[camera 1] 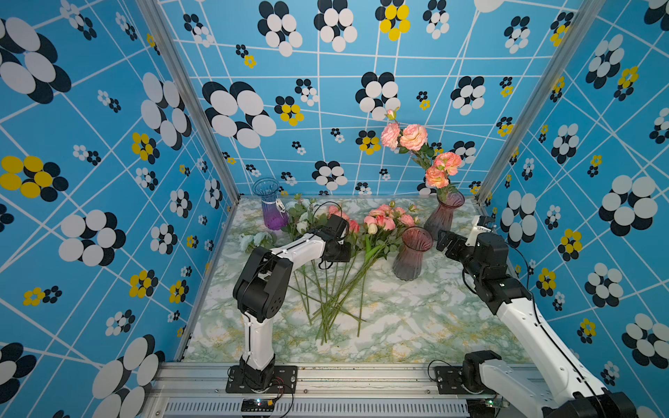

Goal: Place the pink flowers into the vase
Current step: Pick up the flower at the center of the board.

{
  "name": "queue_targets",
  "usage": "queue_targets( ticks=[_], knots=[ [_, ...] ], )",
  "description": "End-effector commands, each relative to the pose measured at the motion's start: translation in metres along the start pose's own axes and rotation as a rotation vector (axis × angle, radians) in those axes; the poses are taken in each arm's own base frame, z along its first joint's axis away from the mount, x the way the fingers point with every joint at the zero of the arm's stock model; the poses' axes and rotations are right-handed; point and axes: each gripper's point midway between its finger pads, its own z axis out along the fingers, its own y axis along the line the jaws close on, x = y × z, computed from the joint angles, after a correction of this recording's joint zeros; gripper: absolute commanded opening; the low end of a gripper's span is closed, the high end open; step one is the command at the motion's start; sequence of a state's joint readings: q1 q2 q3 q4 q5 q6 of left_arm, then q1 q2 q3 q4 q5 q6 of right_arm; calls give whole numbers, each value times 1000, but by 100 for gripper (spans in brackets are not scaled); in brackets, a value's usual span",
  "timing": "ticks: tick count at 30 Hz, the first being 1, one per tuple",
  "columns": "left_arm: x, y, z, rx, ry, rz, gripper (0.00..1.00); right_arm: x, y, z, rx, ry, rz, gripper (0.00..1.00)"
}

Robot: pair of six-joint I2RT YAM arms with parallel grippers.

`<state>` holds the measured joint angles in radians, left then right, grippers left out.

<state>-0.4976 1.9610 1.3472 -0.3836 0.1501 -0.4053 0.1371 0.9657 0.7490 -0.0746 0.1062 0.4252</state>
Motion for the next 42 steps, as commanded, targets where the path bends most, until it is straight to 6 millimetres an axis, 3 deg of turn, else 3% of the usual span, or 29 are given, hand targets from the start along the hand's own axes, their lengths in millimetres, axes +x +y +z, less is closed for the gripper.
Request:
queue_targets(
  ticks=[1, 4, 12, 19, 24, 36, 42],
  knots=[
    [7, 6, 13, -4, 18, -18, 44, -3, 2, -2, 0, -5, -22, 99],
    [14, 5, 21, 7, 40, -22, 37, -3, 2, -2, 1, -4, -20, 99],
    [22, 12, 36, -5, 70, -32, 28, -4, 3, -2, -5, -5, -19, 99],
    [13, 7, 30, 6, 46, -28, 12, -6, 5, -3, -14, -3, -17, 99],
    [-10, -5, 4, 36, -26, 1, 0, -8, 8, -3, -24, -2, -10, 99],
    [-72, -34, -63, 111, -249, 94, 0, -23, 14, -20, -34, -8, -22, 99],
    [-104, -52, -110, 150, -418, 160, 0, -36, 27, -25, -67, -17, -26, 99]
  ],
)
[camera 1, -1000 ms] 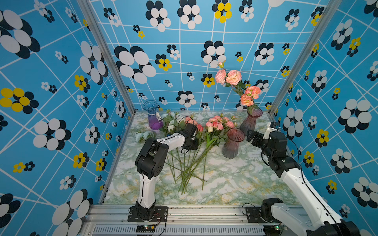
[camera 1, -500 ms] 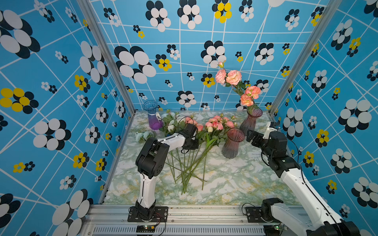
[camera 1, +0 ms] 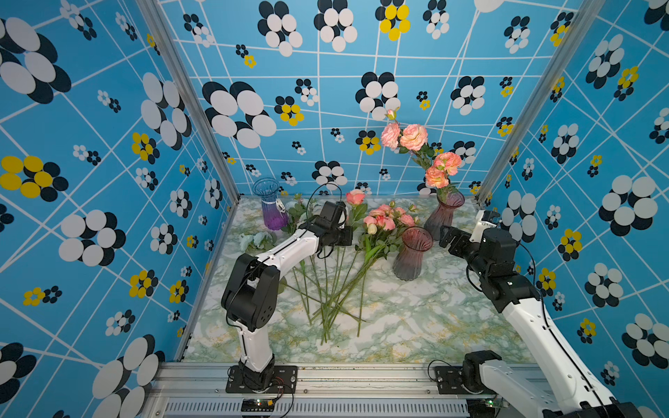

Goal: Place the pink flowers into the vase
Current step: Pick up the flower at the center of the board.

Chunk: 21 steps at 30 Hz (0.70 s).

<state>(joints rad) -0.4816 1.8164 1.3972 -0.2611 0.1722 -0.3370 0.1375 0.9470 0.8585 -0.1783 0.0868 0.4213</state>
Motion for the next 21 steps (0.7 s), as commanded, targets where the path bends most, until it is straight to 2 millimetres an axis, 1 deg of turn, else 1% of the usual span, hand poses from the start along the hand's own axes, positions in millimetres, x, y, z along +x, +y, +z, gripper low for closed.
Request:
queue_targets(
  ticks=[1, 5, 8, 11, 14, 16, 17, 19, 21],
  knots=[
    [-45, -16, -28, 32, -145, 65, 0, -11, 15, -7, -43, 0, -26, 99],
    [-64, -26, -41, 55, -223, 95, 0, -19, 29, -8, -79, -4, -38, 99],
    [-73, -33, -51, 80, -278, 121, 0, -29, 47, -9, -117, -9, -58, 99],
    [-77, -42, -59, 103, -323, 154, 0, -37, 69, -9, -165, -8, -87, 99],
    [-78, -53, -66, 148, -362, 181, 0, -43, 96, -8, -230, 4, -117, 99],
    [-77, -67, -74, 202, -396, 204, 0, -44, 119, -7, -291, 21, -135, 99],
    [-75, -73, -78, 220, -414, 219, 0, -44, 128, -6, -312, 30, -142, 99],
    [-70, -91, -89, 266, -450, 264, 0, -42, 150, -7, -368, 51, -171, 99],
    [-67, -105, -98, 301, -470, 293, 0, -39, 171, -8, -422, 65, -195, 99]
  ],
)
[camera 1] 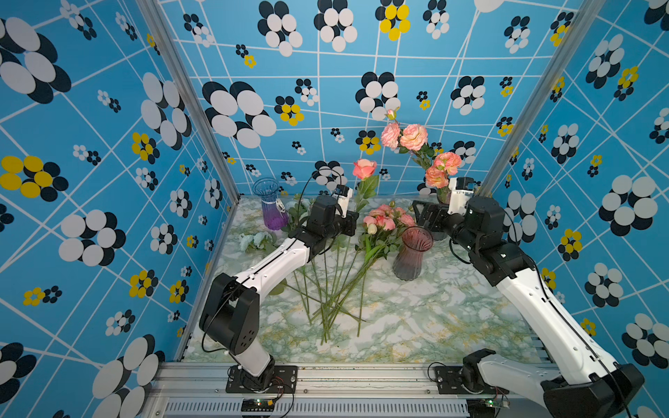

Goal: Place the pink flowers into the vase
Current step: Pick up the flower at the center of the board.

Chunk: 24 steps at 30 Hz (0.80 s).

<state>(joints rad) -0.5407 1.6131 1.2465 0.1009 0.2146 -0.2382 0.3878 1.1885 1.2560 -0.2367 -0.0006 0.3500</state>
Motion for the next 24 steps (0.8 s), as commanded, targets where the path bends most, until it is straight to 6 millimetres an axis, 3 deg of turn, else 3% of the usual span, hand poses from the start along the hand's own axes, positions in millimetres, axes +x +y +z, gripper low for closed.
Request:
queue_targets(
  ticks=[1, 7, 17, 24],
  knots=[
    [-28, -42, -19, 121, -117, 83, 0, 4, 36, 6, -111, 49, -56, 98],
    [-24, -68, -36, 186, -139, 86, 0, 15, 68, 22, -198, 101, -72, 92],
    [-24, -105, -48, 272, -159, 126, 0, 28, 91, 42, -256, 147, -66, 77],
    [-18, -110, -45, 282, -142, 142, 0, 19, 90, 39, -237, 119, -76, 46]
  ],
)
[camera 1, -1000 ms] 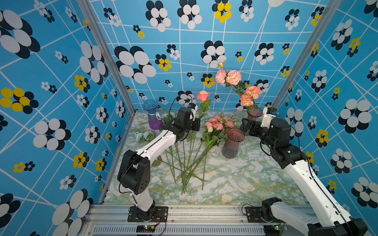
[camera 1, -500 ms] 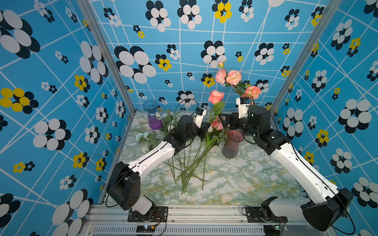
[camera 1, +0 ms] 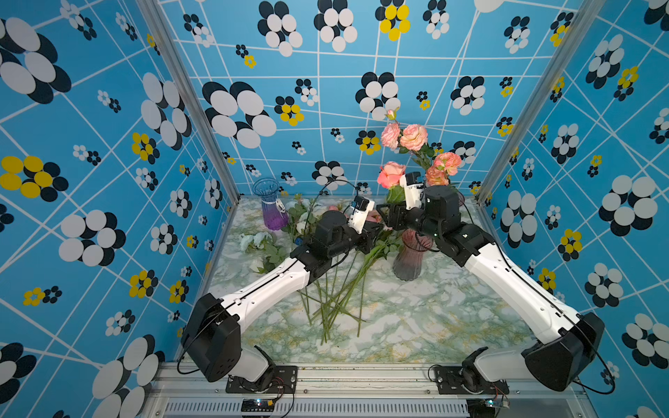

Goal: Place the pink flowers into the vase
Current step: Pick up the flower at the center of the board.

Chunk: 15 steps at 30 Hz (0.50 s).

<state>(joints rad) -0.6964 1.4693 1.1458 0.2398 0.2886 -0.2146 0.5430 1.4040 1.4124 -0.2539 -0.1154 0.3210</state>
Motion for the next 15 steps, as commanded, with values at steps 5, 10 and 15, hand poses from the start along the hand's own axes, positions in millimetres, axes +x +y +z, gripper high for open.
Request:
queue_targets(
  ticks=[5, 10, 15],
  knots=[
    [-8, -9, -3, 31, -28, 41, 1, -18, 4, -12, 22, -41, -32, 20],
    [-7, -8, -2, 25, -16, 47, 25, -21, 2, -14, 38, -45, -59, 5],
    [-7, 6, -7, -28, -1, 43, 52, -35, 0, -24, 92, -65, -147, 4]
  ],
)
